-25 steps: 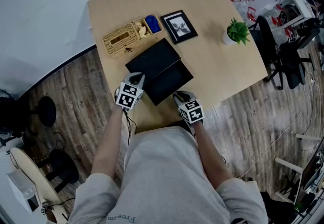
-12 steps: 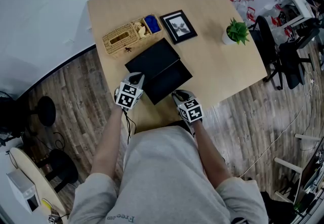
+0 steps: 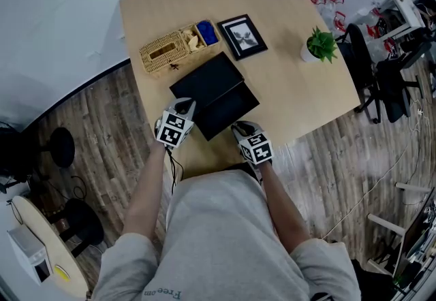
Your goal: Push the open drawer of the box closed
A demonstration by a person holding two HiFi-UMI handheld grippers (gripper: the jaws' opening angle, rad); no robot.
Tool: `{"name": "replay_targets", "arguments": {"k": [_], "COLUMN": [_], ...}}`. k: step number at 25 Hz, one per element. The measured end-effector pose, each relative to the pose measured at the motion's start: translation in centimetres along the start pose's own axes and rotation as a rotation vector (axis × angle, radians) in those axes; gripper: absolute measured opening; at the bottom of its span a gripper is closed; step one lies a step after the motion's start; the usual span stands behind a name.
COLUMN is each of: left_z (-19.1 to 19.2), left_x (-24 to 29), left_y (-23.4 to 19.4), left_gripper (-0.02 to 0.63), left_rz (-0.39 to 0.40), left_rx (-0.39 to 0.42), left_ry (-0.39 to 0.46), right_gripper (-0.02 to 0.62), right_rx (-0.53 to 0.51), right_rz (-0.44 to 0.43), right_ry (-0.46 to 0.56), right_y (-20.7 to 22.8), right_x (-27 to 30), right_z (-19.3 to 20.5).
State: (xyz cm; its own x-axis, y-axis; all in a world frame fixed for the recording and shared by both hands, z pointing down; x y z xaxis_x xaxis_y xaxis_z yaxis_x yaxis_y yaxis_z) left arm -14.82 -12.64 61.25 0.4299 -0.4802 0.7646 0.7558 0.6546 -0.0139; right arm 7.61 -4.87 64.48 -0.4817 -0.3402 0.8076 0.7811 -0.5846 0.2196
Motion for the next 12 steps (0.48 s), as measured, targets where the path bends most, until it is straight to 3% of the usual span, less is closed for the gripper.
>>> {"name": "replay_targets", "arguments": {"k": [12], "left_z": [-0.36], "left_x": [-0.49], "left_y": [0.32], "left_gripper": [0.052], "left_rz": [0.006], "left_rx": [-0.016], "left_ry": [0.004], "right_gripper": [0.077], "right_rx": [-0.005], "right_rz": [-0.005], "right_ry": [-0.009], "right_y": [-0.04], "right_x": [0.36], "right_z": [-0.33]}}
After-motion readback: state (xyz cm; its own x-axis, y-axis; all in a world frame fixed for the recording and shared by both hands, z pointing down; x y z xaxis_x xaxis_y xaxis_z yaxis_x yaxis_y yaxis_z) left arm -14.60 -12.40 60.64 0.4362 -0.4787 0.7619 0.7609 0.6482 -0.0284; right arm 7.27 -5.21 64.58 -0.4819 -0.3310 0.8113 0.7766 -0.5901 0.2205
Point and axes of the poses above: the fingertips, and each gripper's own axes: x forward along the fingers, y to its right, z out of its underside, the point moved 7 cm from there along -x, backward along the fingers, and after that the axes turned 11 degrees about -y, right-handed, at the moved point
